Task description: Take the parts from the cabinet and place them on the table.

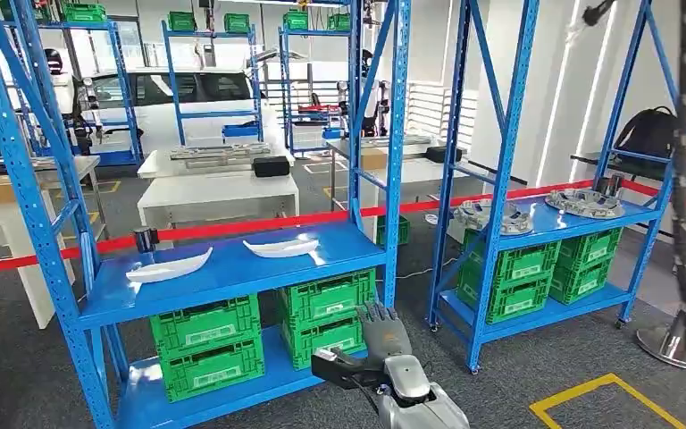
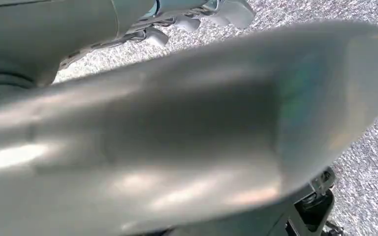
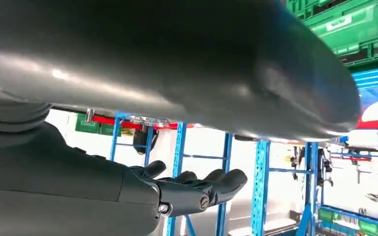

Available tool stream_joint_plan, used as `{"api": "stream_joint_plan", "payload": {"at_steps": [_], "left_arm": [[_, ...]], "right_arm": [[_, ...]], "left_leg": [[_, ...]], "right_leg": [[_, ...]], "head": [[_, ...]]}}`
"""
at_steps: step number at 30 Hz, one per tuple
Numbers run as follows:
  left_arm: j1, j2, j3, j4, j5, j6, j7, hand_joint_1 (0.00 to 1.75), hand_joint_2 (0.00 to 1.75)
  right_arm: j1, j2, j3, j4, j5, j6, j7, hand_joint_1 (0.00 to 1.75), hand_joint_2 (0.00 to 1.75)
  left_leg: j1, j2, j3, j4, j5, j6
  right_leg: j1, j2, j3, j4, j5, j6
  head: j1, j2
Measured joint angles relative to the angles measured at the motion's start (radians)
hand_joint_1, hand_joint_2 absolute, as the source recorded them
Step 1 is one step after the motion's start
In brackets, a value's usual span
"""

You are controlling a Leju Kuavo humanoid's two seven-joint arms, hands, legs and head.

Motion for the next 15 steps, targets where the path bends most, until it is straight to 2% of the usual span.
{"api": "stream_joint_plan", "payload": {"at_steps": [7,9,11,12,13,14,15], "left_arm": [[-0.001,-0.002,0.006,0.000,0.001,-0.013,-0.003,0.00,0.00],[0.000,-0.002,0.010,0.000,0.003,-0.013,-0.006,0.00,0.00],[0.000,-0.002,0.016,0.000,0.008,-0.013,-0.010,0.00,0.00],[0.001,-0.002,0.018,0.000,0.011,-0.013,-0.013,0.00,0.00],[0.001,-0.002,0.019,0.000,0.012,-0.013,-0.015,0.00,0.00],[0.002,-0.002,0.021,0.000,0.013,-0.013,-0.017,0.00,0.00],[0.002,-0.002,0.023,0.000,0.014,-0.013,-0.020,0.00,0.00]], "right_arm": [[0.005,0.000,0.000,0.000,0.011,-0.001,-0.009,0.00,0.00],[0.006,0.000,0.000,0.000,0.014,0.002,-0.016,0.00,0.00],[0.005,0.002,0.001,0.000,0.017,0.004,-0.019,0.00,0.00],[0.005,0.004,0.002,0.000,0.021,0.005,-0.019,0.00,0.00],[0.005,0.006,0.002,0.000,0.023,0.005,-0.018,0.00,0.00],[0.005,0.007,0.002,0.000,0.024,0.005,-0.014,0.00,0.00],[0.001,0.007,0.002,0.000,0.025,0.005,-0.010,0.00,0.00]], "left_leg": [[-0.002,0.000,-0.003,0.004,-0.001,0.001],[-0.005,0.000,-0.007,0.007,-0.002,0.004],[-0.008,-0.001,-0.011,0.008,-0.001,0.011],[-0.004,-0.002,-0.023,0.000,-0.002,0.018],[-0.004,-0.004,-0.020,-0.003,-0.001,0.024],[0.004,-0.003,0.001,-0.016,0.003,0.033],[0.004,-0.004,0.006,-0.019,0.003,0.035]], "right_leg": [[-0.005,0.000,-0.002,-0.001,0.003,0.004],[-0.005,-0.001,-0.003,-0.001,0.004,0.007],[-0.006,-0.003,-0.005,-0.004,0.007,0.011],[-0.007,-0.002,0.000,0.007,0.015,0.017],[-0.008,-0.001,-0.004,0.014,0.024,0.022],[-0.008,-0.001,-0.018,0.026,0.016,0.024],[-0.008,0.007,-0.032,0.052,0.004,0.026]], "head": [[0.000,0.000],[0.000,0.000],[-0.001,0.000],[-0.001,0.000],[0.001,0.000],[-0.001,0.000],[0.001,0.000]]}}
